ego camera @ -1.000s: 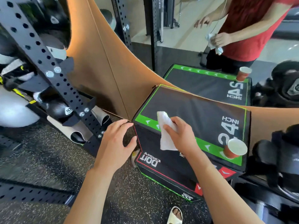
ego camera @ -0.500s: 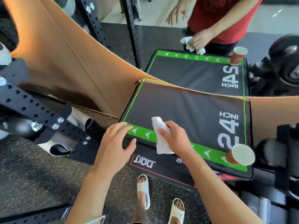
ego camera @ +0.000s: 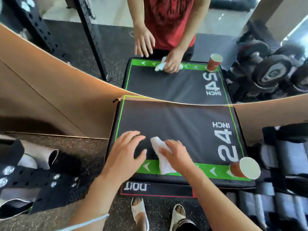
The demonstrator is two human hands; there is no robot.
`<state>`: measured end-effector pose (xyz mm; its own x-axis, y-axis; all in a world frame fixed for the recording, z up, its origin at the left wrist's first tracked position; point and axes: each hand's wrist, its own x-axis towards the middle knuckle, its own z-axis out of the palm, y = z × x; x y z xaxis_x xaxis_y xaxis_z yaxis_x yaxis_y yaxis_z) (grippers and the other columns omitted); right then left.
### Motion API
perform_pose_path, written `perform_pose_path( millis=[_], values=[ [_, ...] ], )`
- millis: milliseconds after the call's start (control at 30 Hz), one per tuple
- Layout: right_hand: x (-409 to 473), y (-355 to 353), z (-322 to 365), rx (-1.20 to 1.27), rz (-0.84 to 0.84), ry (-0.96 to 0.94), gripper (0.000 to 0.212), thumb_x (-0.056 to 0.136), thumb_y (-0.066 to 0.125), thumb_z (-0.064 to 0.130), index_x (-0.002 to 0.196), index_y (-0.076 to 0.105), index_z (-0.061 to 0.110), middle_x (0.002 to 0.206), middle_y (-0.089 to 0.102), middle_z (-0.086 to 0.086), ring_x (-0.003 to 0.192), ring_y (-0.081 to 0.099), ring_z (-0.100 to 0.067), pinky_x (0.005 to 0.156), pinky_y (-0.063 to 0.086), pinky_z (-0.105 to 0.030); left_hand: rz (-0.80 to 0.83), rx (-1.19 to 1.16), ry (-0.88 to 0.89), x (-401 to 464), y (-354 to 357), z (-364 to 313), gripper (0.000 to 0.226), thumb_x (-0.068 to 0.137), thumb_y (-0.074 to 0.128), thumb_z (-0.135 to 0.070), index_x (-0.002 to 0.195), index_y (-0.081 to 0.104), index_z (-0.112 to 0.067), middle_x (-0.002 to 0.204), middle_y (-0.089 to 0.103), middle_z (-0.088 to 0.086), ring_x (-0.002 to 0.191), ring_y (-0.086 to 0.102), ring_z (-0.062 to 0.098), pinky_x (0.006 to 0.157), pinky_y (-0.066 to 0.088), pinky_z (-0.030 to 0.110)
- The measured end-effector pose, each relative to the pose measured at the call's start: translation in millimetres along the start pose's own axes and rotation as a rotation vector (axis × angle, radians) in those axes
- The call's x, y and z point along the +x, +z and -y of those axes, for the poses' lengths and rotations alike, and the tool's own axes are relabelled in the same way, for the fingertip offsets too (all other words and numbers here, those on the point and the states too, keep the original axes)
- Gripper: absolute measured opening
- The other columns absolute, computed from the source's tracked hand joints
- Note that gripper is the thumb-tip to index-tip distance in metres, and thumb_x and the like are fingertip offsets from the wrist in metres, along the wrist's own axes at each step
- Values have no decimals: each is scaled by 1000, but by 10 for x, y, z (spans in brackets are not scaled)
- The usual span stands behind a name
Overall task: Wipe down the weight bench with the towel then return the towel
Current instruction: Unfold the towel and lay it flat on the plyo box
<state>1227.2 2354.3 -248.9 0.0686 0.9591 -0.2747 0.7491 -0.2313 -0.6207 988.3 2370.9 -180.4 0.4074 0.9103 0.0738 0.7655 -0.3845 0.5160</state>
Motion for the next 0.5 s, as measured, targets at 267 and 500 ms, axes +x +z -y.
perform_pose_path(
  millis=[267, 500],
  values=[
    [347, -388, -386, -88, -174, 74, 27, 97, 69, 40, 119, 70, 25, 118, 60, 7, 115, 49, -21, 95, 36, -39, 31, -31, 42, 163, 229, -95, 46, 95, 52, -43, 133, 65, -21, 140, 57, -5, 138, 47, 20, 117, 38, 40],
    [391, -774, -734, 57, -319, 107, 8, 97, 68, 21, 91, 74, 20, 98, 63, 1, 92, 65, -28, 83, 54, -42, 71, -21, 74, 285, 460, -442, 46, 95, 51, -42, 132, 65, -20, 140, 57, -5, 137, 47, 19, 118, 38, 40]
  ],
)
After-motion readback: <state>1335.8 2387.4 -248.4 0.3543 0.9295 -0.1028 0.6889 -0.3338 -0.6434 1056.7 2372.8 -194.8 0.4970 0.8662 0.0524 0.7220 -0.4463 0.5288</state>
